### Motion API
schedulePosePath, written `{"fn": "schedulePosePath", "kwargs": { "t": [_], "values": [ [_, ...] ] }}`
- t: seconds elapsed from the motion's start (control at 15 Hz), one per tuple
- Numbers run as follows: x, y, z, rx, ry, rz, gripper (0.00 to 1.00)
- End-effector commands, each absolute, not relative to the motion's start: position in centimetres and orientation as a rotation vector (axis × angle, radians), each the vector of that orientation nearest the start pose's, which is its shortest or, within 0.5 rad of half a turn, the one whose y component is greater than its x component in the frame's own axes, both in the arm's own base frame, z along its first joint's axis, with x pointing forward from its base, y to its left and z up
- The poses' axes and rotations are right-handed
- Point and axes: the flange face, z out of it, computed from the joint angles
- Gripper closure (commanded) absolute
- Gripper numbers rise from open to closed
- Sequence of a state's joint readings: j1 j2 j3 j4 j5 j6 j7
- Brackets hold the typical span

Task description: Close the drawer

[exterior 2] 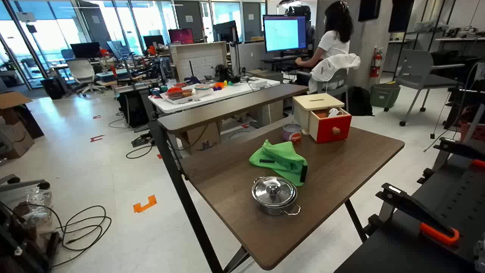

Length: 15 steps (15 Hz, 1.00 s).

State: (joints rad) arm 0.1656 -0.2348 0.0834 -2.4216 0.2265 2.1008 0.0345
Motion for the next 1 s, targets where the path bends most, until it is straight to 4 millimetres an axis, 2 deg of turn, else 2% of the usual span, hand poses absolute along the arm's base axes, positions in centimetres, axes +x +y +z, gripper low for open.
{"fn": "schedulePosePath", "kwargs": {
  "t": [0.0,0.53,0.93],
  "values": [
    [43.1,12.1,39.2,-2.977,-0.131,0.162,0.00],
    [43.1,12.1,39.2,-2.977,-0.132,0.161,0.00],
    [46.7,10.5,37.7,-3.022,0.028,0.061,0.00]
  ]
}}
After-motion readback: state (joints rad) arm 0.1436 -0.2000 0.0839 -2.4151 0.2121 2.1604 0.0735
